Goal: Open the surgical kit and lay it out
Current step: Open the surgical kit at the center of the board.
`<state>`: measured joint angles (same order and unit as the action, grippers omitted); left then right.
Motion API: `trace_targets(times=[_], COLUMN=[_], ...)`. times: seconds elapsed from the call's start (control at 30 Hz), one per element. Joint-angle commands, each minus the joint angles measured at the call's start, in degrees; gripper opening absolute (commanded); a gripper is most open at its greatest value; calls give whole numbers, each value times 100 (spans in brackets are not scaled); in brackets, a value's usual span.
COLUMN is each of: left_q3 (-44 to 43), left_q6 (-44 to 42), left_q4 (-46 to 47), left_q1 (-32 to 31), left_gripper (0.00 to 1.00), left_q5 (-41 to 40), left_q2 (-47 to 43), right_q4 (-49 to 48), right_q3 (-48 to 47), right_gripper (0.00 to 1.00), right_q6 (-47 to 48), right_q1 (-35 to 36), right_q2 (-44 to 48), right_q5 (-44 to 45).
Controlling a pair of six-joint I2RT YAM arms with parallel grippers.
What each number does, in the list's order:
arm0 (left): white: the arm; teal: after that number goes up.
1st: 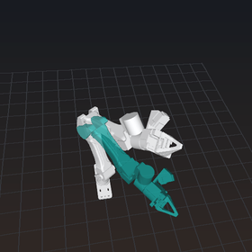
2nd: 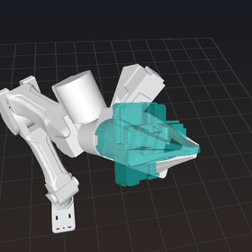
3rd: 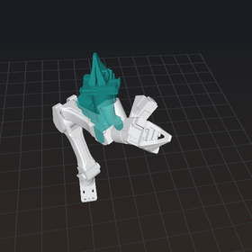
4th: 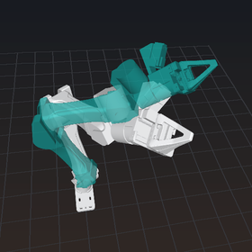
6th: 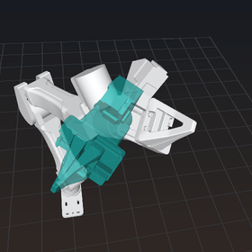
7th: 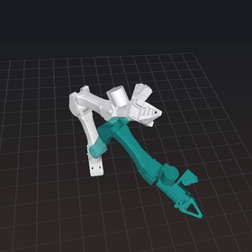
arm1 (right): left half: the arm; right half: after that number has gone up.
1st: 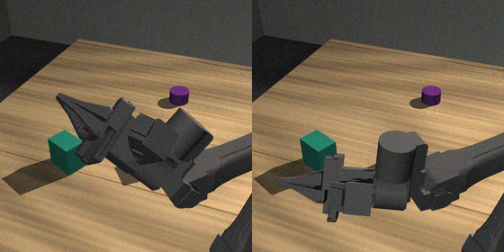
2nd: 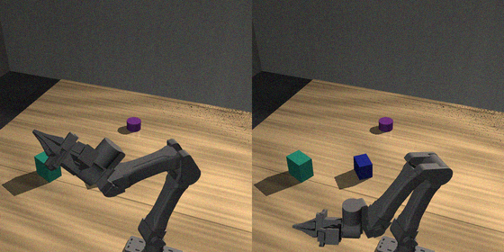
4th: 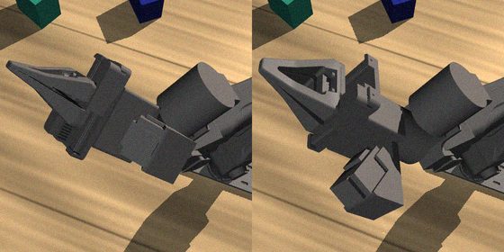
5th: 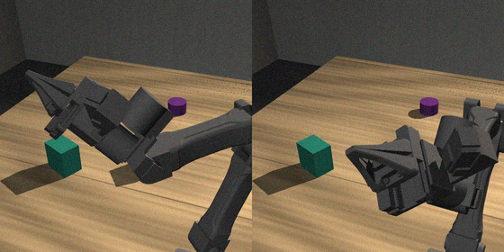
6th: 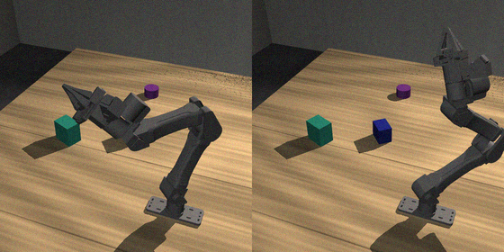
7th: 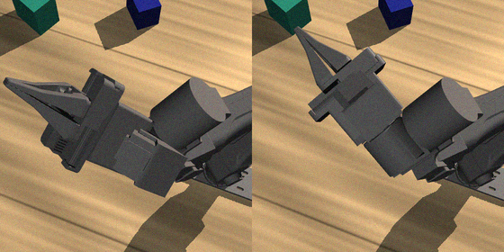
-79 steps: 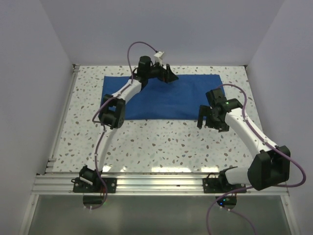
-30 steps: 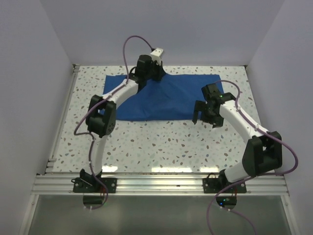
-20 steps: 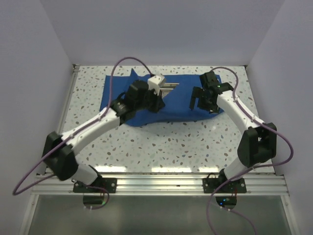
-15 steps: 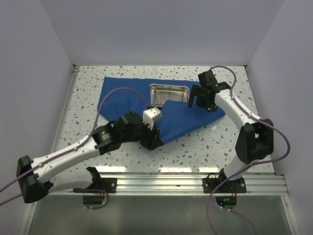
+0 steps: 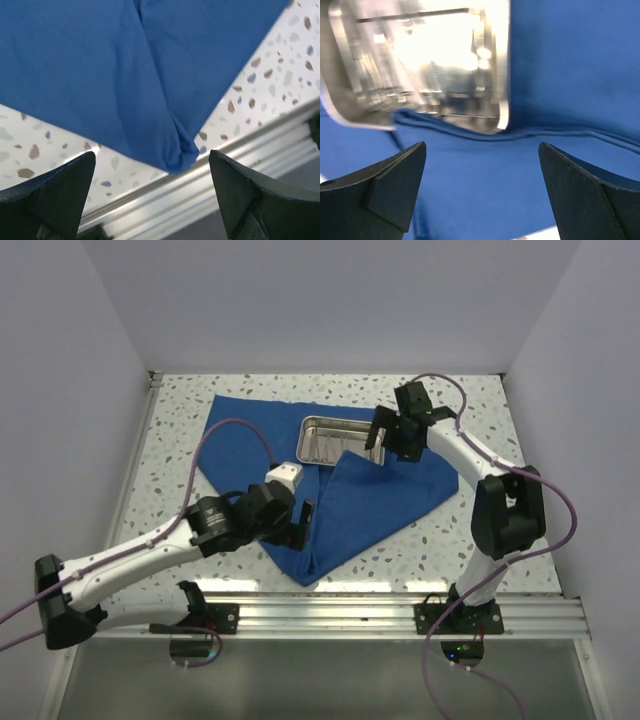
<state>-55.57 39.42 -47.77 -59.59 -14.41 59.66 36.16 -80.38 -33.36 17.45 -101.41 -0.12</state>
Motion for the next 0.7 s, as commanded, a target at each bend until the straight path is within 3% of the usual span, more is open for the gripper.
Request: trace_targets(times=[0.0,0.07,0.23,0.47,0.67], left_q3=[-838,-973,-1017,-833,-543], left_q6=[-372,-845,-1270,-1349,-1288], left_q4=[223,512,1630,1806,1692], left_q1=[158,699,1704,1855,1899], left_gripper=[100,100,100,100,100], left_q5=[-1256,-1003,-150,150,106], left_q2=[905,1442,1751,1549,1084], right_q4=[-830,-1013,-1138,-612,-900], right_q3=[-233,-198,-408,-1348,-735], right_gripper=[99,99,99,99,99], right_q6=[330,357,480,1286,1886], right_q1=[240,302,460,628,619], right_q2=[401,464,132,-634,-661], right_q5=[-857,-1059,-1691,-1641,-1825])
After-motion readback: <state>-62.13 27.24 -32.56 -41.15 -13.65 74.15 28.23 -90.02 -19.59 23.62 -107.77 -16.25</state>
